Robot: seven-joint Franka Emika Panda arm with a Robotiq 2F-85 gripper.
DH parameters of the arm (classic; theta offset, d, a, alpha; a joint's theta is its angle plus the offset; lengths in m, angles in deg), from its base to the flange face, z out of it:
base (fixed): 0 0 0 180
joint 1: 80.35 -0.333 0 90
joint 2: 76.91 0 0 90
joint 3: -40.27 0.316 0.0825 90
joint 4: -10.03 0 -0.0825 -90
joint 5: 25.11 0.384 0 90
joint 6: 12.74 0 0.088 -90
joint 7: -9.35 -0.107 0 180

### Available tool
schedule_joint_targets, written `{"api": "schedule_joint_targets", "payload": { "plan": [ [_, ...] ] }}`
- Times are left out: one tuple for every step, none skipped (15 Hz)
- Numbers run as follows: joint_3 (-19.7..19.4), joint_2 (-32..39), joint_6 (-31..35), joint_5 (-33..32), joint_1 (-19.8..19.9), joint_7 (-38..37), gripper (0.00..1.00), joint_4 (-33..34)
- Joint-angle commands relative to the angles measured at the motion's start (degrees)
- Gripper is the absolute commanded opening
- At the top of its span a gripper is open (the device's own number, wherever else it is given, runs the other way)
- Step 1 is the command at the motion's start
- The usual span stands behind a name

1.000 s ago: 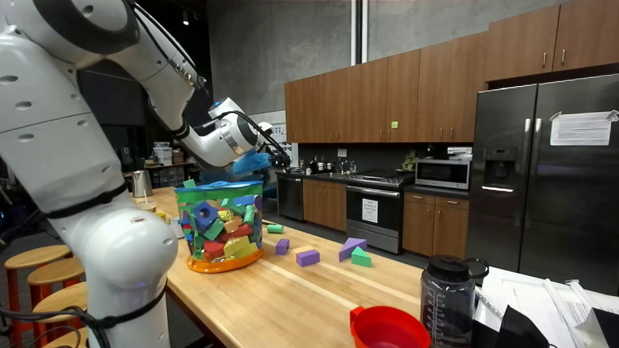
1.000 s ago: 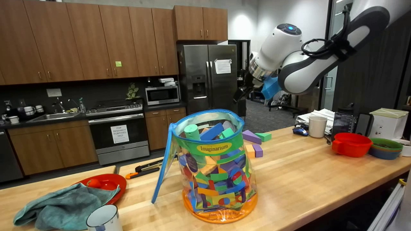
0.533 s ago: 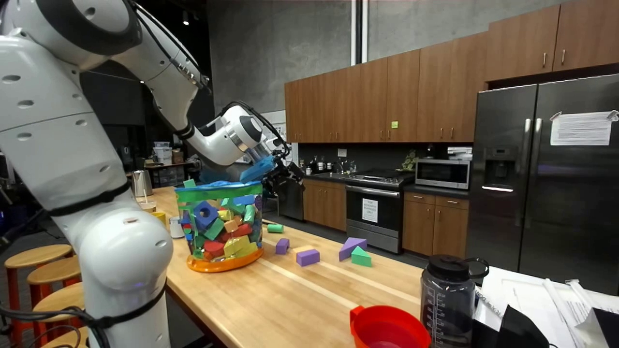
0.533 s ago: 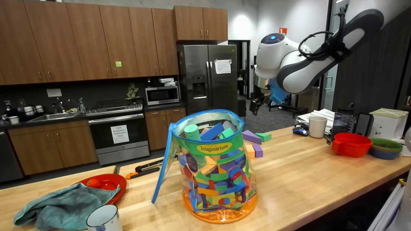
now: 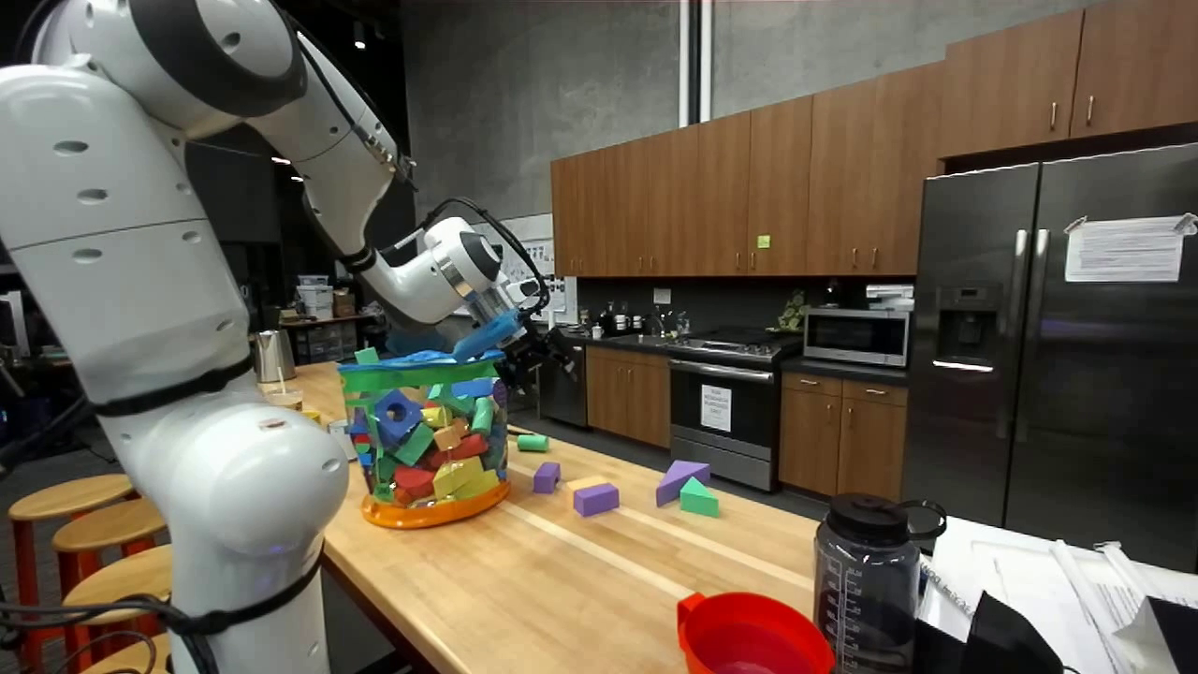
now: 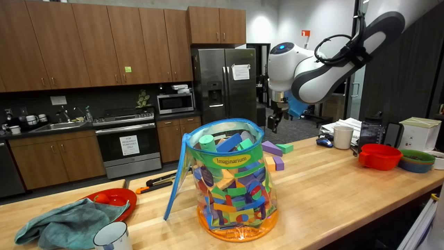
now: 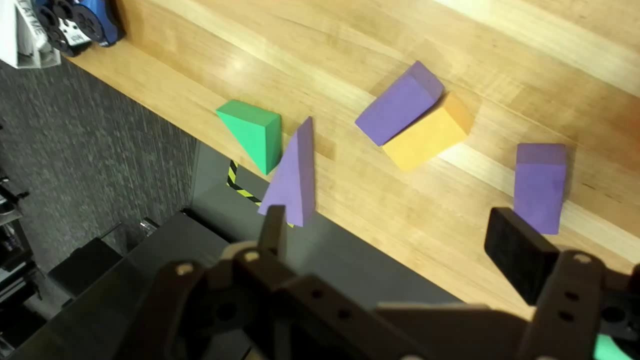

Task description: Put the blocks inside the basket

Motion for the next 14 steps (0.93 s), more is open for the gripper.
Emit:
{"api": "schedule_joint_targets", "payload": {
  "plan": [
    [-2.1,0.5,-0.1,-0.5,-2.4,-0.4,1.0,0.1],
    [-2.3,0.6,-0.2,-0.5,-2.7,-0.4,1.0,0.1],
    [-2.4,0.7,-0.2,-0.5,-2.8,-0.4,1.0,0.1],
    [-2.4,0.6,-0.2,-0.5,-2.8,-0.4,1.0,0.1],
    [-2.6,1.2,0.0,-1.2,-2.6,-0.6,1.0,-0.2],
    [-2.8,1.8,0.1,-1.5,-2.6,-0.8,1.0,-0.3],
    [-2.8,2.8,0.2,-1.7,-2.6,-1.3,1.0,-0.2],
    [-2.9,3.6,-0.1,-1.8,-2.7,-1.5,1.0,0.1],
    [-3.0,4.6,0.0,-2.0,-2.7,-1.8,1.0,0.4],
    [-3.1,5.9,0.6,-2.8,-2.5,-2.7,1.0,0.8],
    [-3.4,7.0,1.0,-3.8,-2.4,-3.6,1.0,1.2],
    [-3.9,8.1,1.8,-5.2,-2.3,-4.9,1.0,1.6],
    [-4.5,9.0,2.5,-6.3,-2.3,-6.0,1.0,1.9],
    [-5.2,10.1,3.4,-7.8,-2.4,-7.1,1.0,2.4]
  ]
}}
